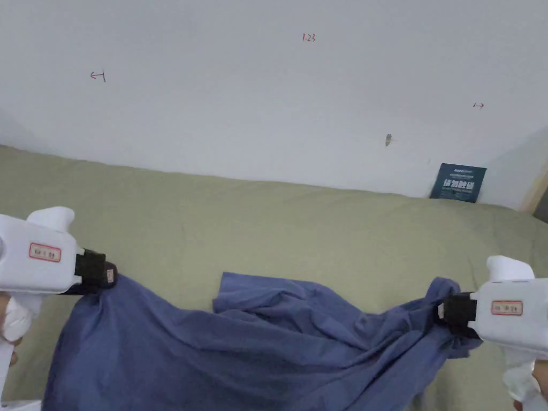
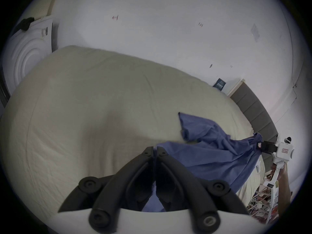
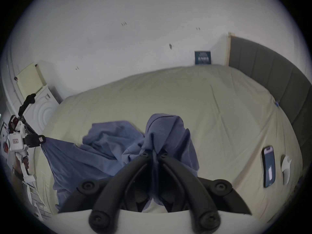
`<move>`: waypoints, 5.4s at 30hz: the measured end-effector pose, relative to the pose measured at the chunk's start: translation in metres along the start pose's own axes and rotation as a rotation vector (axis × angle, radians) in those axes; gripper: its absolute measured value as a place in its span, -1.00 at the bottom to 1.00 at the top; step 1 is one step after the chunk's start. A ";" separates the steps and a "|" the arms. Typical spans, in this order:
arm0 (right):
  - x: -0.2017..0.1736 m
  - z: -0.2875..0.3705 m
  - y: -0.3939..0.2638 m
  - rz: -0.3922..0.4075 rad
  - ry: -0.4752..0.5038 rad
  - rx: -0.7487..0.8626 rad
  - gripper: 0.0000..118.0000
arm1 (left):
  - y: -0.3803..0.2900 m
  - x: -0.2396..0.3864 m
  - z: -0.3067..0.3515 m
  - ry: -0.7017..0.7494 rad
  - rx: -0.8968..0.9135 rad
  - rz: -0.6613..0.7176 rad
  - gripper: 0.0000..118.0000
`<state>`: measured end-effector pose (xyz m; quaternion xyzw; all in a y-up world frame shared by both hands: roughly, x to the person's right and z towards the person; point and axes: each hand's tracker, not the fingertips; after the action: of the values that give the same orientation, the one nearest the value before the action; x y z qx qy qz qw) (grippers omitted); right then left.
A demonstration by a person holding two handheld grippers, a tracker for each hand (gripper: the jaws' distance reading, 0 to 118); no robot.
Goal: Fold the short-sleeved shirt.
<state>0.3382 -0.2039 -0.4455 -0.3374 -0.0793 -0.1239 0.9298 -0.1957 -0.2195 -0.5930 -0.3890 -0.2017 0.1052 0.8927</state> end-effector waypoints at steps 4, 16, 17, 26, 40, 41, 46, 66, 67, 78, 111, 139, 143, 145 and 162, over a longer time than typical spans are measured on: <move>-0.029 0.013 0.026 0.053 0.018 0.071 -0.89 | 0.035 0.014 0.024 -0.039 0.070 -0.007 -1.00; -0.076 0.047 0.155 0.118 0.054 0.314 -0.89 | 0.168 0.046 0.113 -0.032 0.322 -0.109 -1.00; -0.078 0.049 0.165 0.116 0.056 0.316 -0.89 | 0.175 0.049 0.118 -0.021 0.333 -0.112 -1.00; -0.066 0.046 0.249 0.017 0.012 0.403 -0.89 | 0.233 0.041 0.136 0.092 0.434 -0.079 -1.00; -0.033 0.011 0.258 0.015 -0.027 0.436 -0.89 | 0.223 0.004 0.092 0.099 0.448 0.016 -1.00; -0.031 0.006 0.255 0.019 -0.024 0.421 -0.89 | 0.219 0.003 0.087 0.097 0.433 0.010 -1.00; -0.021 -0.020 0.229 0.031 -0.004 0.360 -0.89 | 0.195 -0.005 0.060 0.079 0.378 0.020 -1.00; 0.040 -0.026 0.036 -0.105 0.082 0.127 -0.89 | 0.016 -0.084 0.043 0.037 0.105 0.065 -1.00; 0.042 -0.024 0.027 -0.105 0.084 0.107 -0.89 | 0.005 -0.087 0.045 0.034 0.091 0.066 -1.00; 0.067 -0.015 -0.070 -0.160 0.039 -0.075 -0.89 | -0.106 -0.108 0.051 0.032 -0.062 0.154 -1.00; -0.105 0.150 -0.209 0.173 -0.086 0.142 -0.96 | -0.235 0.119 0.140 0.233 0.290 -0.230 -1.00; -0.107 0.120 -0.202 0.125 0.161 0.047 -0.96 | -0.197 -0.043 0.016 0.345 -0.064 -0.034 -0.98; -0.105 0.118 -0.193 0.145 0.146 0.065 -0.96 | -0.203 -0.031 0.033 0.313 -0.005 -0.031 -0.98; -0.101 0.107 -0.176 0.150 0.163 0.071 -0.96 | -0.203 -0.032 0.039 0.289 0.022 -0.034 -0.98; -0.107 -0.235 0.091 0.498 0.151 -0.242 0.79 | -0.201 -0.040 0.022 0.306 -0.020 -0.018 -0.98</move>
<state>0.2769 -0.2689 -0.7039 -0.4448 0.0907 0.0748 0.8879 -0.2349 -0.3544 -0.4424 -0.4074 -0.0678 0.0346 0.9101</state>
